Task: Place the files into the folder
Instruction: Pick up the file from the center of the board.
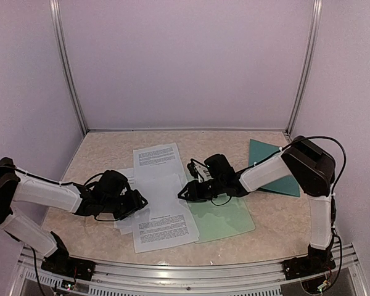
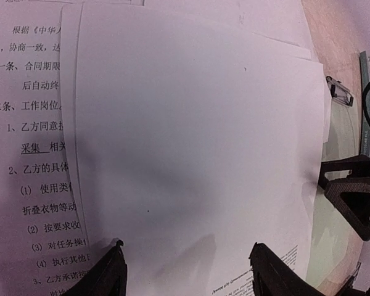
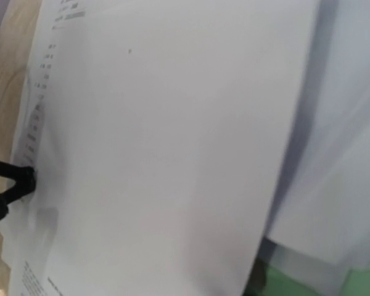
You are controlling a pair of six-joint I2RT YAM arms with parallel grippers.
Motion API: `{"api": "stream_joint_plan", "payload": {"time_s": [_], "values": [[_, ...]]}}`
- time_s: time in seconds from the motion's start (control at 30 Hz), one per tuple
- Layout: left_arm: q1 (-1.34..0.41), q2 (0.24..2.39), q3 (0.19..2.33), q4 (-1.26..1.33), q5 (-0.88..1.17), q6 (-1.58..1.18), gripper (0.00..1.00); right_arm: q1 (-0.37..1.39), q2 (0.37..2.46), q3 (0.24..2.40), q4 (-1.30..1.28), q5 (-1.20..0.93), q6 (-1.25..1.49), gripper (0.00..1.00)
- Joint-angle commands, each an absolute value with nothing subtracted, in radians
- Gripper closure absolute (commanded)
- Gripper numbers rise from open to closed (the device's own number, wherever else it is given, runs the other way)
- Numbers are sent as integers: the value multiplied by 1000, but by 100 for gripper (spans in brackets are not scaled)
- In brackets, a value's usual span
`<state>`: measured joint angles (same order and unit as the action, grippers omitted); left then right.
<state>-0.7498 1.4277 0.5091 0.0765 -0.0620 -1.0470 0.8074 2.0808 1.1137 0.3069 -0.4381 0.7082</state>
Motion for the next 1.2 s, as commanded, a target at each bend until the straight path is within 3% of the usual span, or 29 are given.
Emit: {"api": "stream_joint_plan", "payload": {"time_s": [0.0,0.33,0.63,1.17], "values": [[-762,1431,502,20,-87,-1037,34,803,2134,1087,306,-486,767,65],[-768,1425,503,20,-92,-1033,34,799,2143,1071,379,-513,843,71],[-769,1412,522,4,-98,-1015,33,793,2088,1073,326,-458,795,100],[-772,1188,577,-167,-153,-917,27,761,1928,1032,271,-352,723,100]]}}
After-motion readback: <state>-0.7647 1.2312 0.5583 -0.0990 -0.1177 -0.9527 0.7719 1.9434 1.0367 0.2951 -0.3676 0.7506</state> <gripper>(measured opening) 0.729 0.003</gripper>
